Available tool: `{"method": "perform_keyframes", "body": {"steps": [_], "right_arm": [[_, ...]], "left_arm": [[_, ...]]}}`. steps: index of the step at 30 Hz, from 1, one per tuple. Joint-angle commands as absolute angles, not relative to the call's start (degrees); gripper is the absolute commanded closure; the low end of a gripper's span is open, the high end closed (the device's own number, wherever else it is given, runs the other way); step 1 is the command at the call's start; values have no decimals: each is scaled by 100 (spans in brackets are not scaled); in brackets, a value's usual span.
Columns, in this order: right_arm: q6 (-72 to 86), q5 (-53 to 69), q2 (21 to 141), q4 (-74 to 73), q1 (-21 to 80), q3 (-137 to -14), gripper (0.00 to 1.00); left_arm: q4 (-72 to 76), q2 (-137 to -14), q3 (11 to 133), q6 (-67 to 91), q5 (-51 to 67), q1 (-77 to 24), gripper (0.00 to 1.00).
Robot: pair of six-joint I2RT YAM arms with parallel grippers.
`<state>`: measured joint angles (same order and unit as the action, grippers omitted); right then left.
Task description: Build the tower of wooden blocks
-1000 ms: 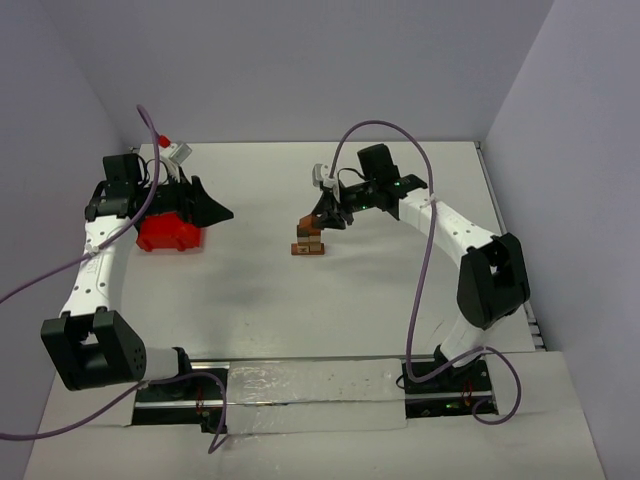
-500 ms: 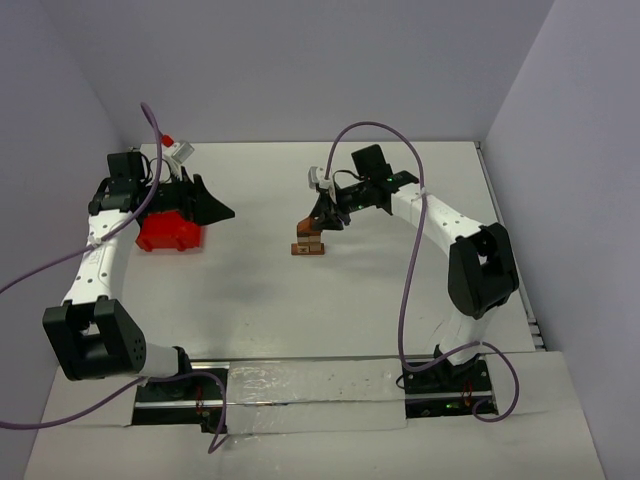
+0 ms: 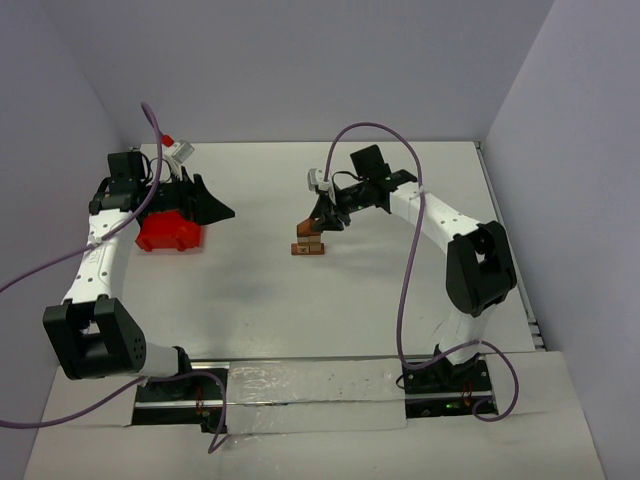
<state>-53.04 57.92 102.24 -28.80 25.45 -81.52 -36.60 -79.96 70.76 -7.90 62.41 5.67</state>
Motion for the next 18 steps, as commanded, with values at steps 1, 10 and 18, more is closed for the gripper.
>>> {"method": "perform_keyframes", "body": {"steps": [1, 10, 18], "right_arm": [[-5335, 5911, 10346, -2897, 2514, -8494, 97], [-5374, 5815, 10510, -2983, 2514, -8603, 97], [-5440, 5797, 10642, -3011, 2510, -8668, 97]], "left_arm": [[-3472, -8011, 7286, -809, 6420, 541, 1], [-3437, -8077, 7256, -809, 6464, 536, 1], [-3463, -8153, 7269, -832, 6478, 531, 1]]}}
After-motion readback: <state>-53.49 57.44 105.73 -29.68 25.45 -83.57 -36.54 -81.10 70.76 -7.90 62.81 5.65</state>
